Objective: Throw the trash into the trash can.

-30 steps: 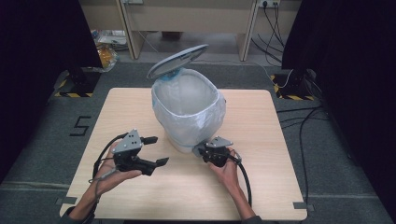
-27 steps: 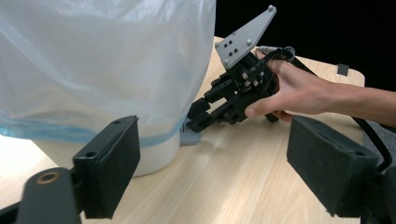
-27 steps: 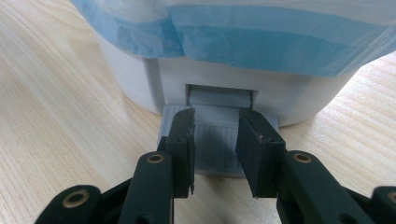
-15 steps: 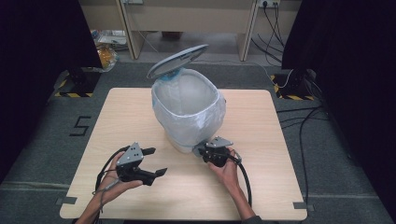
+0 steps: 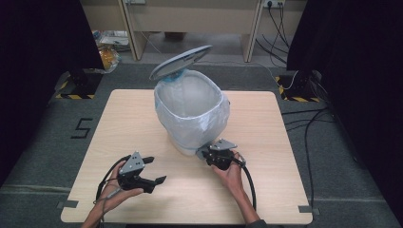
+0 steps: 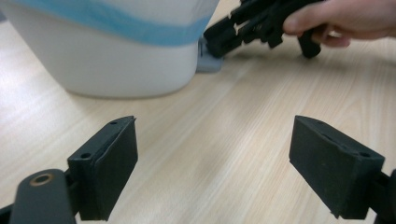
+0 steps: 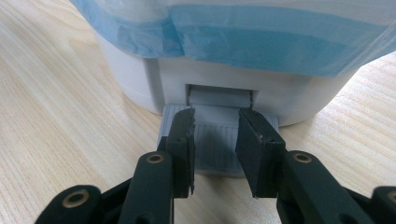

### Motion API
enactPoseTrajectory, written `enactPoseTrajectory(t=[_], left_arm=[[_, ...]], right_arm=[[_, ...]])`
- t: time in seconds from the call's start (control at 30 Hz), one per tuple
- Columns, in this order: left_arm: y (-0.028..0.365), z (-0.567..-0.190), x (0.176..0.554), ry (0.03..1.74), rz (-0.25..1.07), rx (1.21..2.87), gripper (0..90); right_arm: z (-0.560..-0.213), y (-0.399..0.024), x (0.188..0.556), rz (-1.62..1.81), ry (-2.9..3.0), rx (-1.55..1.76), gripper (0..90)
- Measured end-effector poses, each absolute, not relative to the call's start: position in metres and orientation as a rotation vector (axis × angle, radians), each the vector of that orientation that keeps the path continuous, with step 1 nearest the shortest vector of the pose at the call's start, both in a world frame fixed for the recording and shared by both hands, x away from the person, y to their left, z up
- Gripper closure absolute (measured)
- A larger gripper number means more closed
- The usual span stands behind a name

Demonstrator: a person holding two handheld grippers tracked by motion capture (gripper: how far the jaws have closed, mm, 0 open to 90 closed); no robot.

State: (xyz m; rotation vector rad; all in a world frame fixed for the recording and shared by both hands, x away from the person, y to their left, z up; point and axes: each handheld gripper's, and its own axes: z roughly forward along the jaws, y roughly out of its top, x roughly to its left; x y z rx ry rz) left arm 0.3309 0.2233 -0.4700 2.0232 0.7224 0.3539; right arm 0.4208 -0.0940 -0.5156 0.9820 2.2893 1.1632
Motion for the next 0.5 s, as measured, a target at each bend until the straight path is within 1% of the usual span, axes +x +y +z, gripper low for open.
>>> enactPoseTrajectory(t=[0.27,0.5], left_arm=[[0.229,-0.493,0.33,0.762,0.364,2.064,14.9],[0.235,-0.509,0.329,0.805,0.325,2.096,14.9]], right_arm=[[-0.516,-0.094,0.421,1.163,2.289,0.982,66.9],[-0.516,-0.094,0.421,1.163,2.289,0.983,66.8]])
